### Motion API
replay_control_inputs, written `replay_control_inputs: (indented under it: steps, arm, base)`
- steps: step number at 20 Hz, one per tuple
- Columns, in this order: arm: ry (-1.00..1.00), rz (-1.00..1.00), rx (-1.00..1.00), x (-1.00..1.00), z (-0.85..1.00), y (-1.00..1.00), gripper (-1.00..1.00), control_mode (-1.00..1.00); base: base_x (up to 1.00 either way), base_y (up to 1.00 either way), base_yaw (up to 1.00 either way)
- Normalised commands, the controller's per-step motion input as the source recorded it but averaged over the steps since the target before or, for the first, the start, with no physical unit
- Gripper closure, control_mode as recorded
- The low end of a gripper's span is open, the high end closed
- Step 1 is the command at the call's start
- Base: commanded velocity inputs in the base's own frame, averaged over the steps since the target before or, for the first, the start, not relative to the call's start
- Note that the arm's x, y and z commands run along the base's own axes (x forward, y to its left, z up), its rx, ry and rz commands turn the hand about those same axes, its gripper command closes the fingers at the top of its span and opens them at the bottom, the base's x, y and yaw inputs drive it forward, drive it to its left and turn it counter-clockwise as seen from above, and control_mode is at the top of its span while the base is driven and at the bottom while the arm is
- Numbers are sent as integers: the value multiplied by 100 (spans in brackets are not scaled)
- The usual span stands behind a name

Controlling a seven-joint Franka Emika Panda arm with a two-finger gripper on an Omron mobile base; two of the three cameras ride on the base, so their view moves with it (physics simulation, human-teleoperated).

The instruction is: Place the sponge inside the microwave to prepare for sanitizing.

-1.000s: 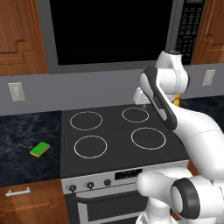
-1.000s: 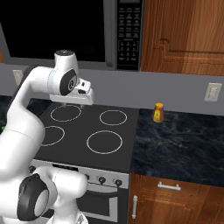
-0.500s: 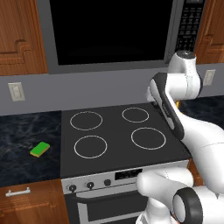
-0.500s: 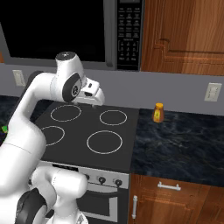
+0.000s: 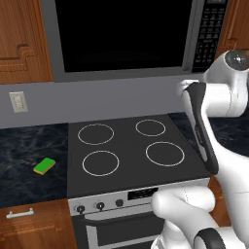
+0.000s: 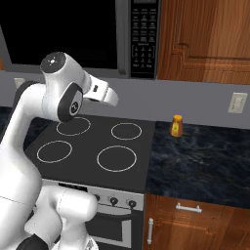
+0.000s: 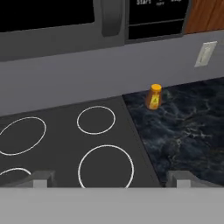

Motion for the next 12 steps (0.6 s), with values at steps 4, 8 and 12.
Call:
replay_control_inputs:
  steps: [4, 8, 12]
  arm:
    - [-40, 0, -1, -20, 67, -13, -100, -100]
    - [-13, 0, -1, 11, 56, -22, -100, -100]
    - [0, 0, -5, 22, 72, -13, -100, -100]
  base:
    - [0, 0, 0]
    - [0, 0, 0]
    - [0, 0, 0]
